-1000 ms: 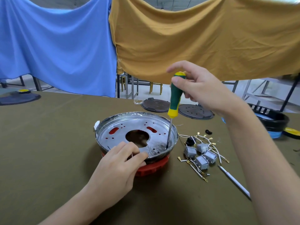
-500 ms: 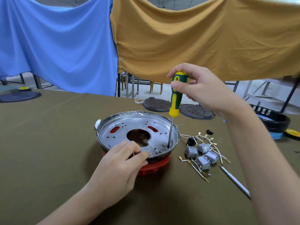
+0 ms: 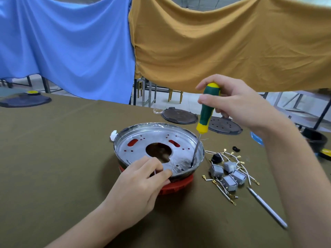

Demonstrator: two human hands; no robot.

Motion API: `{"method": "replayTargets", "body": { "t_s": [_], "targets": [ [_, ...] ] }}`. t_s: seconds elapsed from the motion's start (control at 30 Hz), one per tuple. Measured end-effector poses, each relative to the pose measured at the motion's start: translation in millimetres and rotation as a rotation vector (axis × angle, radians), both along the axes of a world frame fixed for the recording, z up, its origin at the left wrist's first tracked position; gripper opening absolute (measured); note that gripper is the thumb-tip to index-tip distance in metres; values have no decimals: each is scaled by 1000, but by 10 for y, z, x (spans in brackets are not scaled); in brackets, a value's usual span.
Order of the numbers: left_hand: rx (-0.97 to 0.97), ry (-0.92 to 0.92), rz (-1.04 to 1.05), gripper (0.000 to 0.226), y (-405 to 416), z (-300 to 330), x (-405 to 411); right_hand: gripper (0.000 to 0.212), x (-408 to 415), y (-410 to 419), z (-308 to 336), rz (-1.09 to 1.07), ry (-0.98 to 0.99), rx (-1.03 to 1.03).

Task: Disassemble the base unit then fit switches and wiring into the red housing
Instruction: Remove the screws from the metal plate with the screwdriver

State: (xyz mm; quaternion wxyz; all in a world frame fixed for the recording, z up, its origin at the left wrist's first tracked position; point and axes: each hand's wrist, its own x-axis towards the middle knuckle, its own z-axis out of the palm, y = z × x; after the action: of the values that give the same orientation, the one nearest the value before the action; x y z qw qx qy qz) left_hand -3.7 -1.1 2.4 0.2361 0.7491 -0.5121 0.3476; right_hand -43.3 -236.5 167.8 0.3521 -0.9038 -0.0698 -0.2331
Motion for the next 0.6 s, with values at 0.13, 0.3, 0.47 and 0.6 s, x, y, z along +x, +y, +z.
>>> {"method": "replayTargets", "body": {
  "t_s": [0.13, 0.3, 0.47, 0.6],
  "targets": [
    [-3, -67, -5, 16, -26, -16, 32, 33, 95, 78, -46, -339, -131, -139],
    [-1, -71, -22, 17, -5, -31, 62, 34, 185, 224, -149, -392, -154, -214],
    [0, -77, -17, 14, -11, -44, 70, 22, 53, 108, -19, -47, -6, 69],
    [6, -71, -18, 18, -8, -33, 66, 15, 76, 126, -20, -277, -156, -126]
  ]
}}
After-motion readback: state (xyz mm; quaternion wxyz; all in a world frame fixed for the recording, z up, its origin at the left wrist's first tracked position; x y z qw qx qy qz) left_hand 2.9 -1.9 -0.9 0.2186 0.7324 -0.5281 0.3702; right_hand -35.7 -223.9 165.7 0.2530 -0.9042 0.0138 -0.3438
